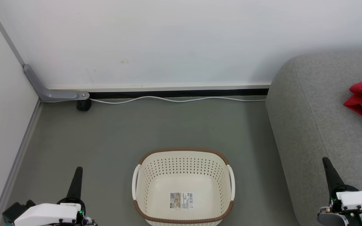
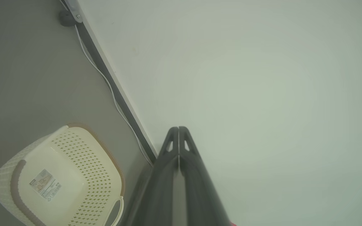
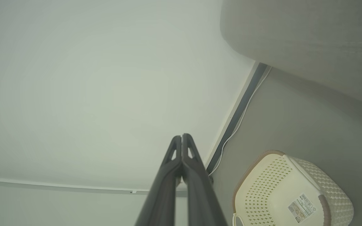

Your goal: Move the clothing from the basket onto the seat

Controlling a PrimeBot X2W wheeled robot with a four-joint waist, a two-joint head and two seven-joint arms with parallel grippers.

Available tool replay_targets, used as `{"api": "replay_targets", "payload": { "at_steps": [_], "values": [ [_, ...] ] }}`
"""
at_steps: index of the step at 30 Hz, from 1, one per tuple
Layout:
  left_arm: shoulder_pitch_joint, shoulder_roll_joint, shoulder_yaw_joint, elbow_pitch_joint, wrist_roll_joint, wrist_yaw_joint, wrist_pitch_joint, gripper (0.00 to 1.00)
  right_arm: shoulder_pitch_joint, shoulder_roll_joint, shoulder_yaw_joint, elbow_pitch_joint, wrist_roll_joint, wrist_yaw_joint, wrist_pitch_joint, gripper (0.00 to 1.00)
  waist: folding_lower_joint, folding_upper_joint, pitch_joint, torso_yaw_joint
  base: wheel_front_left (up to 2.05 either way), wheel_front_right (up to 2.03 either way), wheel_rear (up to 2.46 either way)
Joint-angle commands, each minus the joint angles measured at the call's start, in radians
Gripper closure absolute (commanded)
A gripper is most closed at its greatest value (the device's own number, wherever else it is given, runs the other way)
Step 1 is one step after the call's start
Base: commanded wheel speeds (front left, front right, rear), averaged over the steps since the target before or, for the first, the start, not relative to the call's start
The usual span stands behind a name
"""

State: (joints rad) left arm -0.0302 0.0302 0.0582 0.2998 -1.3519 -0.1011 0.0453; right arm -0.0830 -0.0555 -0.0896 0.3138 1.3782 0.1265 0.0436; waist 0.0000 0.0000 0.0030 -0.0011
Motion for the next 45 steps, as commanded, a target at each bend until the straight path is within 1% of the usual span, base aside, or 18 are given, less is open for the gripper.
{"api": "replay_targets", "payload": {
  "at_steps": [1, 22, 45],
  "values": [
    [-0.057, 0.017, 0.032, -0.033, -0.034, -0.012, 0.01, 1.0, -0.026, -0.006, 0.01, -0.036, 0.032, 0.004, 0.012, 1.0, 0.0, 0.0, 0.0, 0.0, 0.0, 0.0, 0.0],
    [-0.078, 0.02, 0.056, -0.054, -0.257, -0.03, 0.068, 1.0, -0.025, 0.005, -0.025, -0.069, 0.23, 0.004, 0.07, 1.0, 0.0, 0.0, 0.0, 0.001, 0.0, 0.0, 0.0],
    [-0.078, 0.02, 0.056, -0.054, -0.257, -0.03, 0.068, 1.0, -0.025, 0.005, -0.024, -0.069, 0.23, 0.004, 0.07, 1.0, 0.0, 0.0, 0.0, 0.001, 0.0, 0.0, 0.0]
  ]
}}
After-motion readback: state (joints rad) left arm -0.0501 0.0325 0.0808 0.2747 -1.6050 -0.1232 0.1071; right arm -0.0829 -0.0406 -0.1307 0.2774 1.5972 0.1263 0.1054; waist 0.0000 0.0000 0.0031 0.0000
